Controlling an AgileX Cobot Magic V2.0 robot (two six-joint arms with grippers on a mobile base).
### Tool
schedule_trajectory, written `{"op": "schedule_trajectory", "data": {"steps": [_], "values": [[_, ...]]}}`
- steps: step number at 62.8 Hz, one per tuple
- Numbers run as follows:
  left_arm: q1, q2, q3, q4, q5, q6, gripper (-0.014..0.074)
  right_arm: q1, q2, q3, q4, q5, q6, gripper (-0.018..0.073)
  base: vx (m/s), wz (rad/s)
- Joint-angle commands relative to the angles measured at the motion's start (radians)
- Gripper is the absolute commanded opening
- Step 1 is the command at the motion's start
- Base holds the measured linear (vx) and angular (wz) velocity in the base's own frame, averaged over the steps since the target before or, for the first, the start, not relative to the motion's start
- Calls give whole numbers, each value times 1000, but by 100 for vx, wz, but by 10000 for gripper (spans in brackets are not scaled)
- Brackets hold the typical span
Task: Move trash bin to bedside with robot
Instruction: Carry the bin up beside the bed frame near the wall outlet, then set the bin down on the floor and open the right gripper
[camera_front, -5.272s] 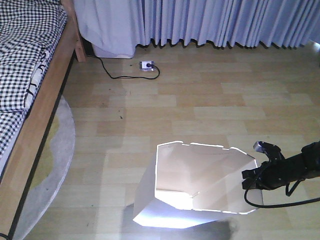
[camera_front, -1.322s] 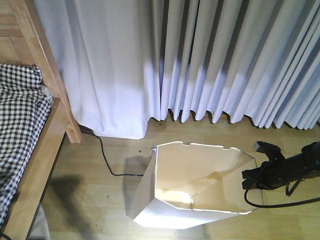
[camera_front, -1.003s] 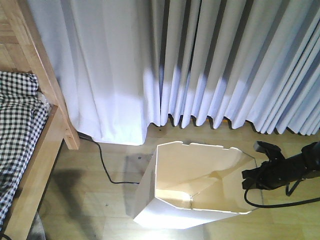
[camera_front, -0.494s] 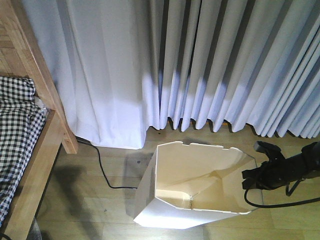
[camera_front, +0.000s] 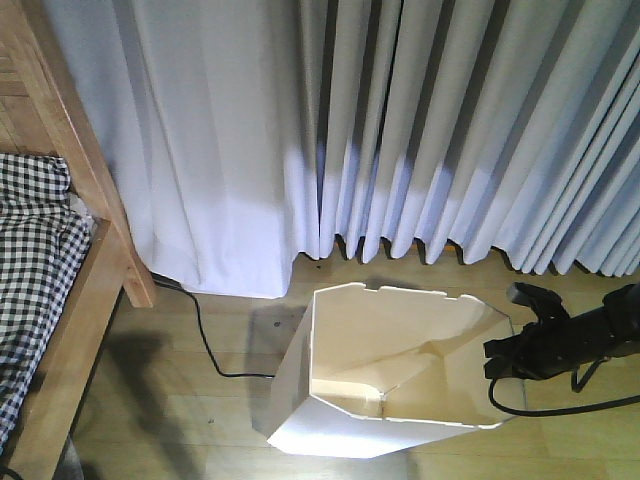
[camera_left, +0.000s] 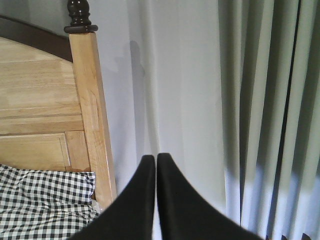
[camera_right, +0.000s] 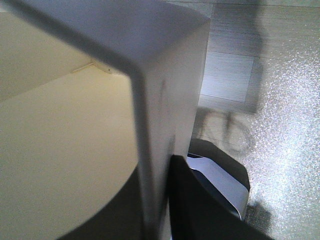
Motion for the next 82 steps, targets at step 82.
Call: {"op": "schedule_trajectory", "data": {"steps": [82], "values": [[-6,-8,12,-9,-74,-14,-6,118,460,-752,-640,-24,836,12,0,0]]}}
